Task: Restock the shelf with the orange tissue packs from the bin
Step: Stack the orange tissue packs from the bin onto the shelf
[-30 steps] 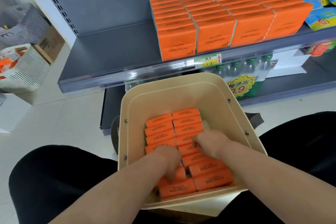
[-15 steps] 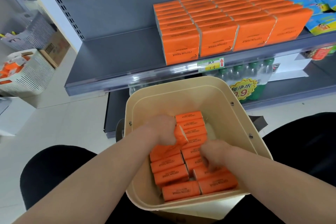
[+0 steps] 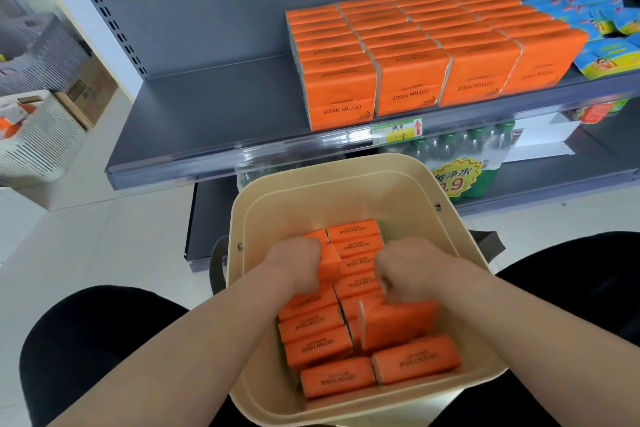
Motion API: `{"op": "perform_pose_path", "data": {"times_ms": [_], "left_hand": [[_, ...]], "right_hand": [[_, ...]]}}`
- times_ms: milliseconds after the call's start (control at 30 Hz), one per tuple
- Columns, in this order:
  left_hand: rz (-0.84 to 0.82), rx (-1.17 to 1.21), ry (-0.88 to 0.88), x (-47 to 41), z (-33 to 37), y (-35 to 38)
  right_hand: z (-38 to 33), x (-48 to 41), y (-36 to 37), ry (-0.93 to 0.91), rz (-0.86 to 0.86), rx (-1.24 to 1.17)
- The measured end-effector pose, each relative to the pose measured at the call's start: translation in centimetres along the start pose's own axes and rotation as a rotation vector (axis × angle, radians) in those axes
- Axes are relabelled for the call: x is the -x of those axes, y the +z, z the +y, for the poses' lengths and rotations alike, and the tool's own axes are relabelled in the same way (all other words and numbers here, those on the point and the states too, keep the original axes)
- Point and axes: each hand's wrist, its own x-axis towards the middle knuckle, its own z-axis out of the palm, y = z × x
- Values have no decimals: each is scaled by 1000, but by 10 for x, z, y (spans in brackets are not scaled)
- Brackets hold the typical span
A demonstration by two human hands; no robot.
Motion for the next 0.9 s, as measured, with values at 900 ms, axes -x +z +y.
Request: {"op": "perform_pose_path", "data": {"times_ms": [900], "left_hand": [[373,161,-99,26,-26,-69]], "right_hand": [[9,-2,-39,144,515,-117]]}}
